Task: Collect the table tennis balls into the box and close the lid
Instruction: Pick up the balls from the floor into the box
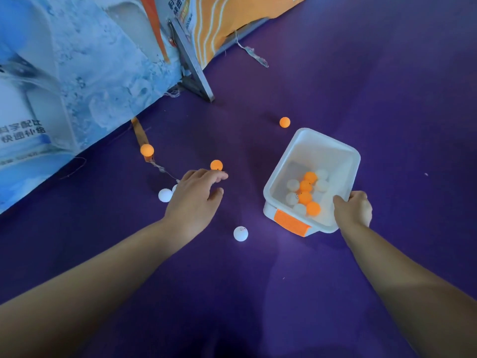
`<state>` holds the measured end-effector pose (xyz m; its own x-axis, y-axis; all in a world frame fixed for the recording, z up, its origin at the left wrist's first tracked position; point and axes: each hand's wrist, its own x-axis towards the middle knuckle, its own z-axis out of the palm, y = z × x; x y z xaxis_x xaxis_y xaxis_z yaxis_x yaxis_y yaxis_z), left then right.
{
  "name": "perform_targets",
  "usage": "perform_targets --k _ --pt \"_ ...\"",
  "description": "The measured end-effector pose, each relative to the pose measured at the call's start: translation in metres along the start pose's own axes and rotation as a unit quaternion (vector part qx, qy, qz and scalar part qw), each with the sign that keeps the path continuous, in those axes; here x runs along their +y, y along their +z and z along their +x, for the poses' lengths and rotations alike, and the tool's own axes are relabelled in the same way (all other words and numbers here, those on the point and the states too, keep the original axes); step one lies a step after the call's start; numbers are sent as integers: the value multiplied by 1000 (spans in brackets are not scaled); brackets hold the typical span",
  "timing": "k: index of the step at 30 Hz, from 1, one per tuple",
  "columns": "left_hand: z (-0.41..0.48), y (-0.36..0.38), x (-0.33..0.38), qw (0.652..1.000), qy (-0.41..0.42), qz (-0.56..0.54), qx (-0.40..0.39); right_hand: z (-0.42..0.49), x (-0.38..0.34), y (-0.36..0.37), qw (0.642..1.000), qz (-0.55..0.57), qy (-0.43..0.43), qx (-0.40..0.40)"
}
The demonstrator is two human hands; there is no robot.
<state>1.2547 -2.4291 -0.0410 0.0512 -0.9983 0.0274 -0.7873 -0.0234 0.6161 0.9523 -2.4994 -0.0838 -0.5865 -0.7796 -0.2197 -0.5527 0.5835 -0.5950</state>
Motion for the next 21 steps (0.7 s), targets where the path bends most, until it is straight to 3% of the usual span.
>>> perform_targets --k 2,4,6,7,9,11,12,16,18,21 --pt "1 5 1 1000 -4 -5 -7 2 2 1 1000 4 9 -8" --pt "4 8 -2 1000 -8 -2 -8 -4 2 5 998 -40 -32 41" --pt "5 10 -8 1000 -23 3 -7 -21 -1 15 961 -114 -210 139" --pt "6 11 -11 999 -34 2 -7 -35 -5 25 935 -102 -307 149" --pt "5 12 -19 999 -53 4 -9 -69 -10 54 888 -79 -447 76" --pt "3 13 -27 998 -64 12 -16 -99 -2 90 815 -135 -562 -36" --pt "1 14 -31 997 -69 17 -19 -109 4 106 792 -180 -578 -83" --pt "-3 13 -47 996 -80 37 -26 -123 18 138 771 -337 -473 -259" --pt "-5 13 -52 995 -83 41 -31 -121 21 141 759 -371 -455 -281" --pt "-4 15 -52 995 -85 30 -37 -126 8 127 792 -227 -518 -230"
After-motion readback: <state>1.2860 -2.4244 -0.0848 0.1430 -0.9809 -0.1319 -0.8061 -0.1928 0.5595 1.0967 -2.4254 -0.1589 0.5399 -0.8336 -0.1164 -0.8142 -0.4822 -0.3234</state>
